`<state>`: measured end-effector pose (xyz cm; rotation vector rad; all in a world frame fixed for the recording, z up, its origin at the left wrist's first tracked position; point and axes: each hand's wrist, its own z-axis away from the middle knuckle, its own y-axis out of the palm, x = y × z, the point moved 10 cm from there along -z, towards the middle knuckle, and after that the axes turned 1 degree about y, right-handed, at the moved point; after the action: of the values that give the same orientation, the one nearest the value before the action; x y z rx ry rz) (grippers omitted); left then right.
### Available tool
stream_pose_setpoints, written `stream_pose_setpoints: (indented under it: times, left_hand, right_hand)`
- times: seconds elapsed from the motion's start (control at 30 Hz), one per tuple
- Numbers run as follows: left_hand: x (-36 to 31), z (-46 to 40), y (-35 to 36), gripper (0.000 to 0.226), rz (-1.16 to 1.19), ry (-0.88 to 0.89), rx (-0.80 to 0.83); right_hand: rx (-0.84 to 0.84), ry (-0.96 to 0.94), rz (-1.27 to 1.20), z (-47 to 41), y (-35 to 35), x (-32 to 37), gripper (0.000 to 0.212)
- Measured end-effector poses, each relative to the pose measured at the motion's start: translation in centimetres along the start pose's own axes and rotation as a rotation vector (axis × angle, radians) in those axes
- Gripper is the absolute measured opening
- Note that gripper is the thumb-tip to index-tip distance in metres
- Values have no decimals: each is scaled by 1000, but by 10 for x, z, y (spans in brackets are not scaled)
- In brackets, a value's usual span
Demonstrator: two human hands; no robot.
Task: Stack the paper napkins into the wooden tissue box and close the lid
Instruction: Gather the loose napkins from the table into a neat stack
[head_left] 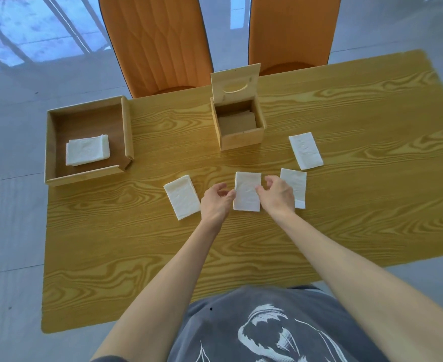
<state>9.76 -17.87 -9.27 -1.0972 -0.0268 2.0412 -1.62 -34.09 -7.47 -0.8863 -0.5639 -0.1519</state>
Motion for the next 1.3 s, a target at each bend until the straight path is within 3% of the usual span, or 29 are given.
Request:
stream_pose_setpoints:
  times: [0.33, 0.47, 0.87, 1.1, 1.3]
  left_hand:
    - [0, -1, 0, 46, 22, -26, -45]
    - [14, -2, 0, 46, 73, -82, 41]
    - [28, 1, 11, 42, 288, -193, 172]
    - [37, 2, -14, 31, 387, -206, 64]
    - [53, 8, -80, 11, 499, -131, -154]
  right_hand:
    - [97, 151, -163, -11, 15, -14, 50]
    - [117, 214, -200, -13, 25, -19, 53]
    - [145, 136, -176, -13, 34, -8, 28]
    - [209, -23, -291, -2, 41, 33, 34]
    - [341, -125, -307, 15, 84, 80, 33]
